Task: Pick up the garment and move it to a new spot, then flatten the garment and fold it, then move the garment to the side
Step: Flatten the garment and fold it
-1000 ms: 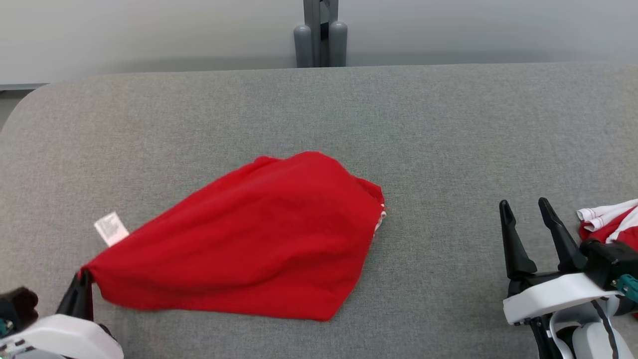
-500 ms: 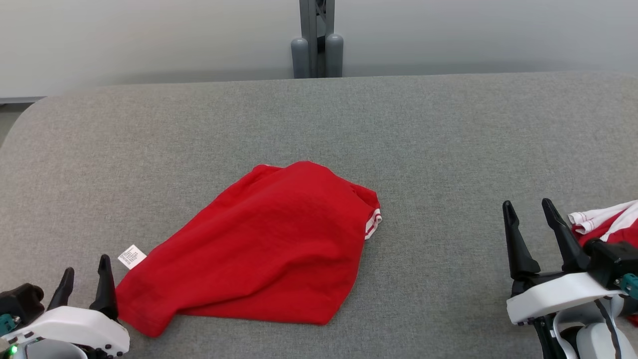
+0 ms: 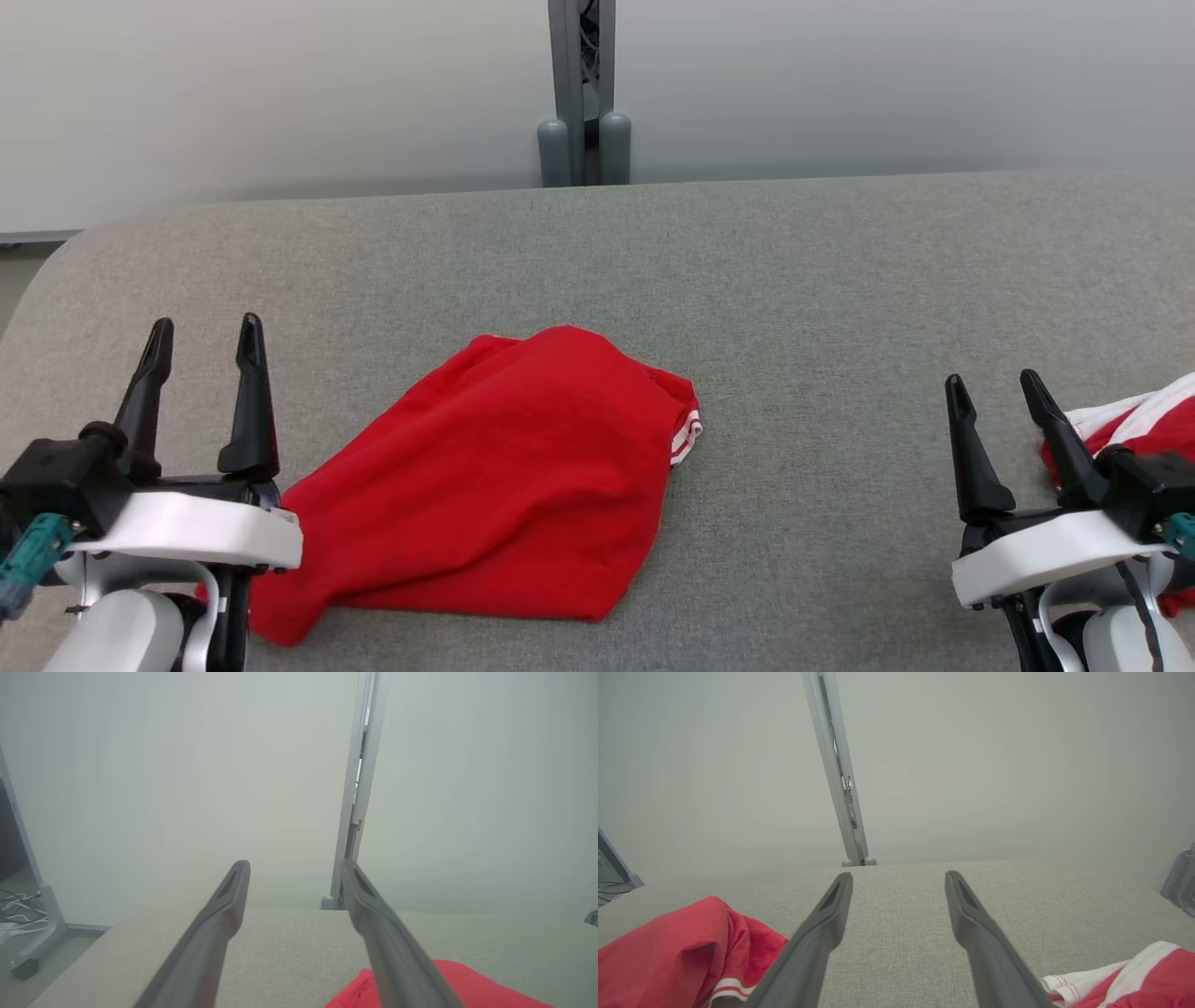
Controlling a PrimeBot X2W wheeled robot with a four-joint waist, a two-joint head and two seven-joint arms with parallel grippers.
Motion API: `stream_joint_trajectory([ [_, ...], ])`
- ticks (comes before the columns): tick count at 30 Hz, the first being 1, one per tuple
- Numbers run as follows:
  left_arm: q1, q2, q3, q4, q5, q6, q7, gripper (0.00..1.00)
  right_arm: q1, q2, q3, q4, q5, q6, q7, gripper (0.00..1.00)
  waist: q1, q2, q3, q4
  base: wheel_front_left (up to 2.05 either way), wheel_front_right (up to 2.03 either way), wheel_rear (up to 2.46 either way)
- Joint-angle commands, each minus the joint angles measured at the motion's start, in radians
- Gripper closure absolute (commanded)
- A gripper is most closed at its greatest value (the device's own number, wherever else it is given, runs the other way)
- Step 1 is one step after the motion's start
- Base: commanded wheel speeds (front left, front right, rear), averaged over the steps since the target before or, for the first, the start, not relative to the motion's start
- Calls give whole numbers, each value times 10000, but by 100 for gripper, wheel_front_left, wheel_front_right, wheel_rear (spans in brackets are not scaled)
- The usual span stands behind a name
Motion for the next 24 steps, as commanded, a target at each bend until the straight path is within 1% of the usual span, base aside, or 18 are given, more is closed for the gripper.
stream_joint_trajectory([
  [1,-122,-54,-108,-210,232,188,-52,0,10,-51,60,20,-69,-4,-18,0,0,0,-194,-127,0,0,0],
  [2,-122,-54,-108,-210,232,188,-52,0,10,-51,60,20,-69,-4,-18,0,0,0,-194,-127,0,0,0],
  [5,163,-117,-234,-393,405,368,-102,0,124,-52,152,47,-58,-4,-2,0,0,0,-353,-219,0,0,0],
  [12,1040,-203,-238,-257,247,620,-169,0,503,-52,284,66,58,-4,51,0,0,0,-555,-250,0,0,0],
  [17,1299,-96,-273,-269,236,599,-153,0,644,-52,236,87,129,-4,47,0,0,0,-522,-168,0,0,0],
  [24,1118,-59,-323,-280,211,517,-109,0,363,-52,182,169,-23,-4,92,0,0,0,-409,-80,0,0,0],
])
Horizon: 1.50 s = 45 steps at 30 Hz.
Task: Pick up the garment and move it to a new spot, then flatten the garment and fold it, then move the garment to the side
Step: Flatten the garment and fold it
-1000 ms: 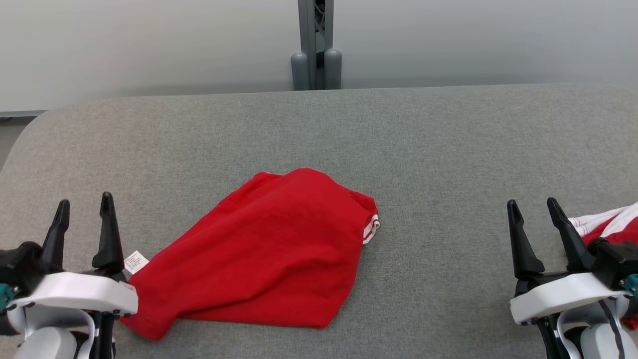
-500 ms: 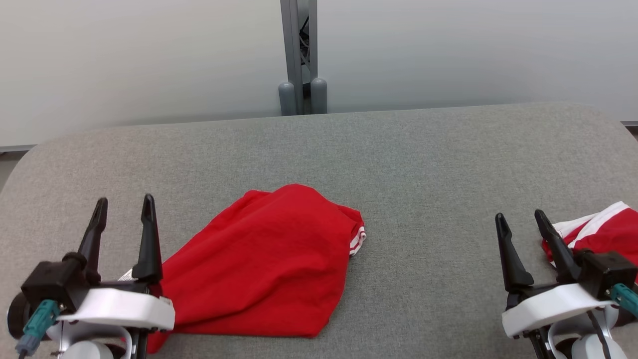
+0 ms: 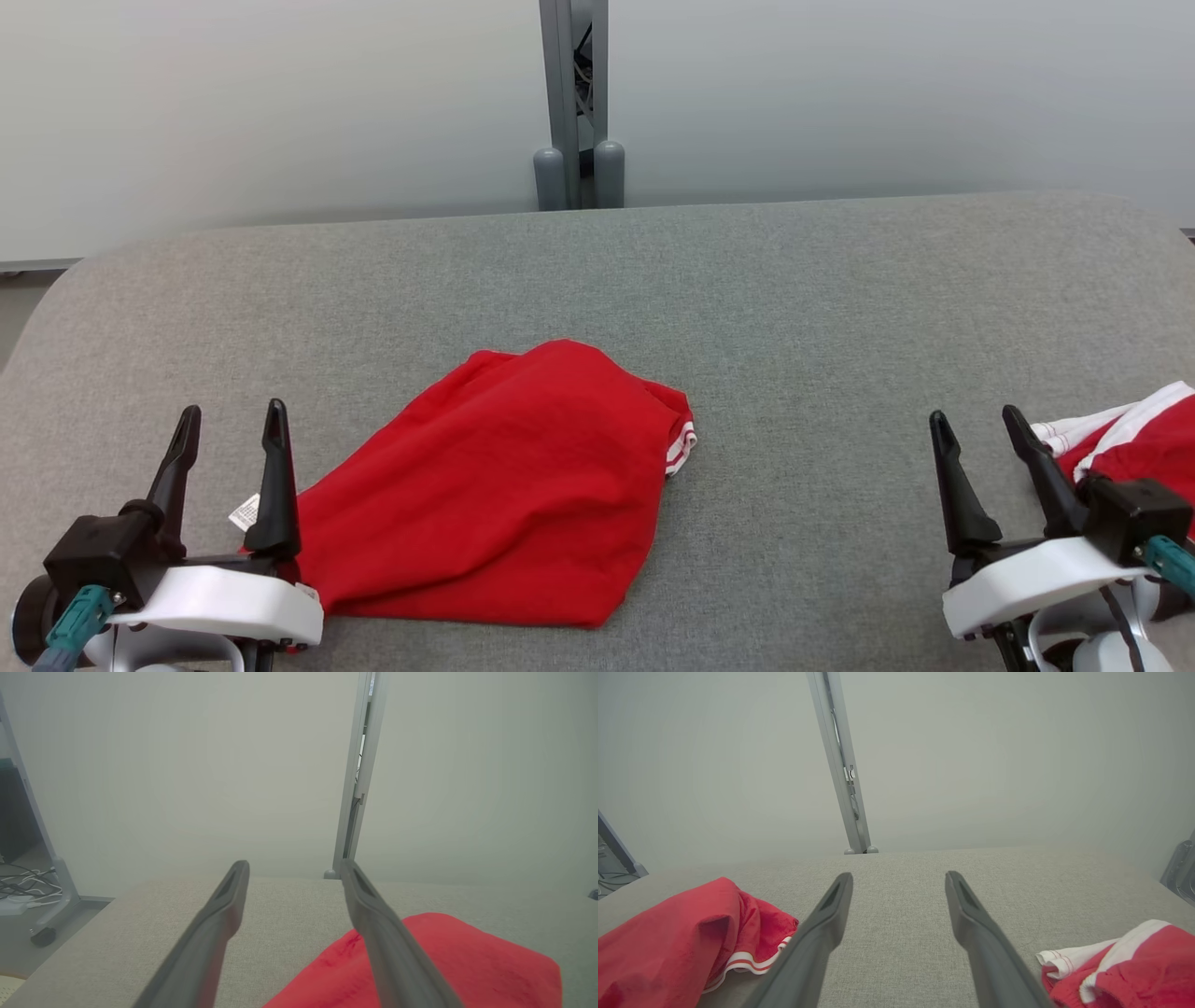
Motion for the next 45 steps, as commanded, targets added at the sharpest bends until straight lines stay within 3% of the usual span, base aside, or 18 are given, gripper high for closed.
stream_joint_trajectory([
  [1,-190,41,-5,-15,-35,-38,-9,0,-170,-52,-66,76,-74,-4,36,0,0,-1,51,49,0,0,0],
  [9,-446,-91,-86,67,-99,-109,21,0,-1273,-59,645,1235,-233,-4,811,0,0,-1,464,431,0,0,0],
  [12,-686,-161,-159,112,-33,-228,-44,0,-2143,-267,1304,2281,-65,-4,1155,0,0,-1,812,833,0,0,0],
  [29,-1708,-630,-471,654,198,-887,-318,0,-5172,-752,3575,6200,1302,-5,1192,0,0,-1,1955,2198,0,0,0],
  [30,-1746,-675,-481,707,196,-928,-331,0,-5268,-756,3680,6363,1447,-4,1207,52,0,-1,1973,2233,0,0,0],
  [32,-1805,-751,-484,802,211,-983,-359,0,-5468,-807,3920,6601,1645,-4,1144,100,0,-1,2001,2265,0,0,0],
  [37,-1810,-856,-338,949,230,-1035,-420,0,-6131,-1212,4162,6772,1923,-5,624,100,0,-1,2022,2135,0,0,0],
  [45,-1842,-921,-166,1022,302,-1169,-453,0,-7490,-2000,4851,6153,1067,-5,-543,100,0,-1,1986,1651,0,0,0],
])
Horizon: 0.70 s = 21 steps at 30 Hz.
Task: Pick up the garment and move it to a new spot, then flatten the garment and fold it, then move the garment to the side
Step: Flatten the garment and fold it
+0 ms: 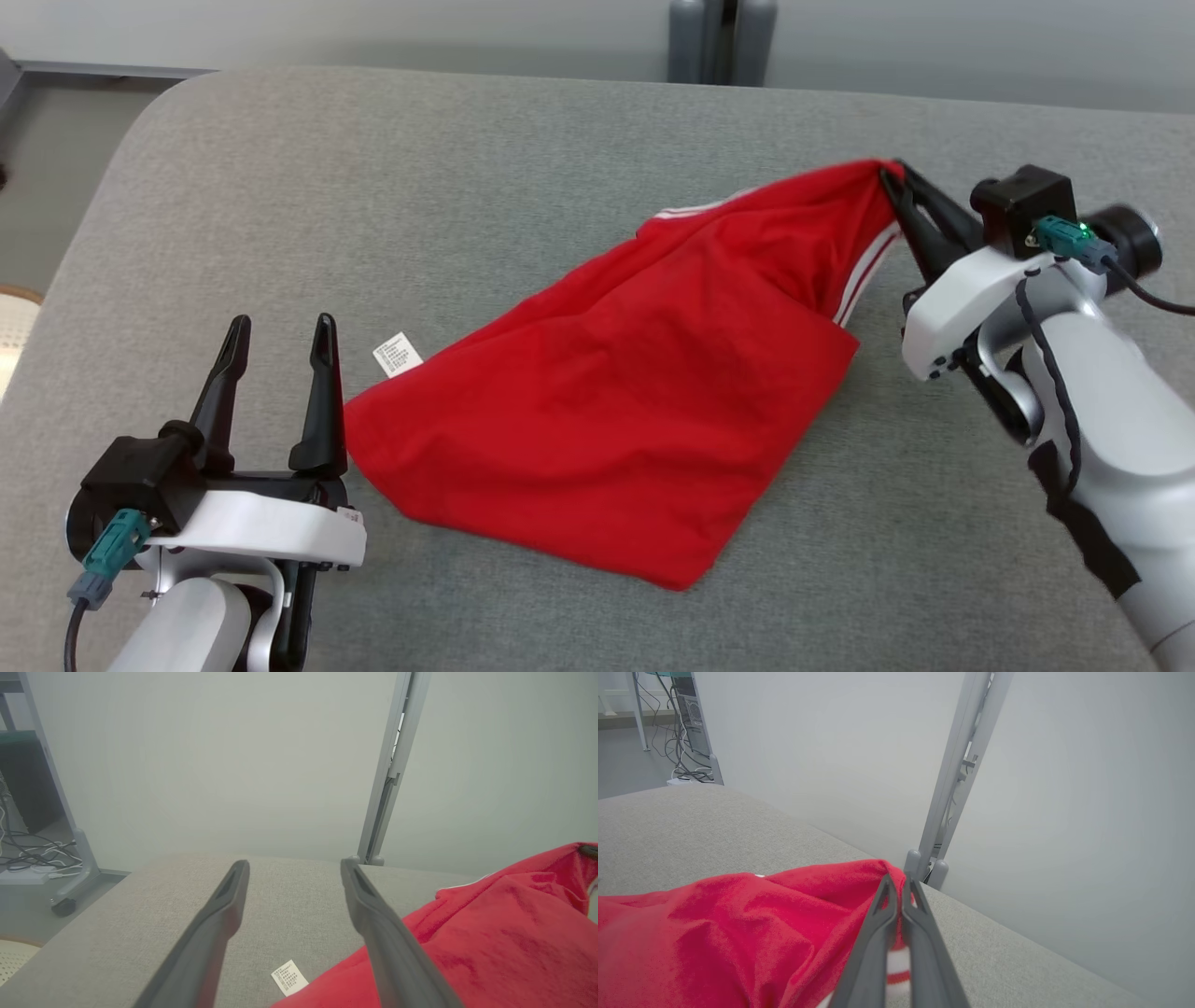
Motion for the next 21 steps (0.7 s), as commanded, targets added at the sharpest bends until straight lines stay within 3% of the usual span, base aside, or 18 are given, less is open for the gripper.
stream_joint_trajectory([
  [1,-140,16,74,17,63,-45,-49,0,-309,-277,239,-276,-357,-7,-338,100,0,0,-28,-204,0,0,0],
  [9,105,33,231,-34,66,-52,-67,0,-278,-1297,1135,-2138,-1690,-7,-1021,100,0,0,-144,-873,0,0,0],
  [15,175,75,253,-97,90,-19,-67,0,1423,-1719,1364,-2704,-1022,-7,-491,100,0,0,-189,-1196,0,0,0],
  [21,241,205,256,-210,102,36,42,0,3539,-1469,1179,-2894,-335,-7,-245,100,0,0,-238,-1389,0,0,0],
])
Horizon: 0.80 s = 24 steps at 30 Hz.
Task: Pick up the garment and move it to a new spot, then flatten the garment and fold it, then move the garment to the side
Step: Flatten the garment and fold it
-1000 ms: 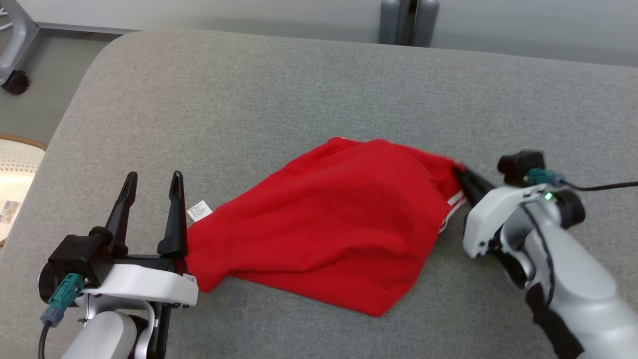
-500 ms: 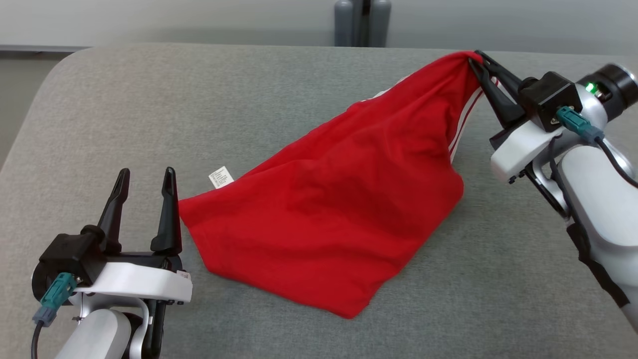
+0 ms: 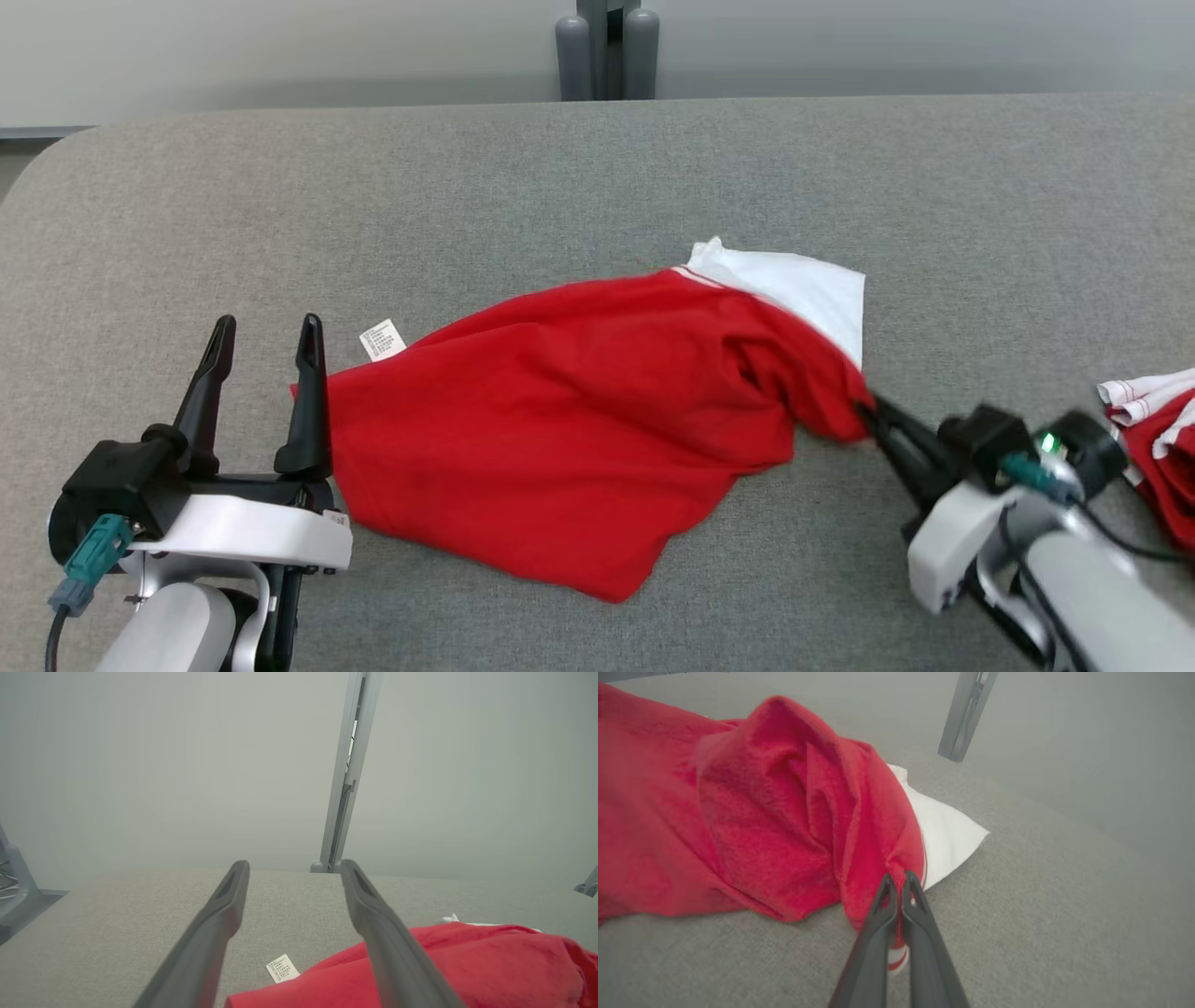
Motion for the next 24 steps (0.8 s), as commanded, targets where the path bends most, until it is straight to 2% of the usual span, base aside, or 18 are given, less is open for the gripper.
stream_joint_trajectory([
  [1,113,82,58,-26,73,37,34,0,285,27,-90,-48,107,-7,59,100,0,0,-8,-30,0,0,0],
  [10,216,283,79,-287,63,184,241,0,2236,767,-1899,558,210,-7,-52,100,0,0,-81,-141,0,0,0],
  [14,306,330,52,-353,30,238,331,0,2734,1164,-2294,1010,189,-7,137,100,0,0,-167,-124,0,0,0],
  [15,331,332,38,-352,21,252,362,0,2839,1315,-2422,1097,295,-7,138,62,0,0,-207,-110,0,0,0],
  [16,356,336,35,-360,-1,268,373,0,2938,1449,-2520,1179,374,-6,207,0,0,0,-244,-99,0,0,0],
  [20,488,385,34,-350,-64,324,478,0,3201,1913,-3280,955,711,-6,-43,0,0,0,-440,-40,0,0,0],
  [24,773,513,167,-411,-116,473,525,0,3413,2243,-4471,13,826,-7,-403,0,0,0,-689,-98,0,0,0],
])
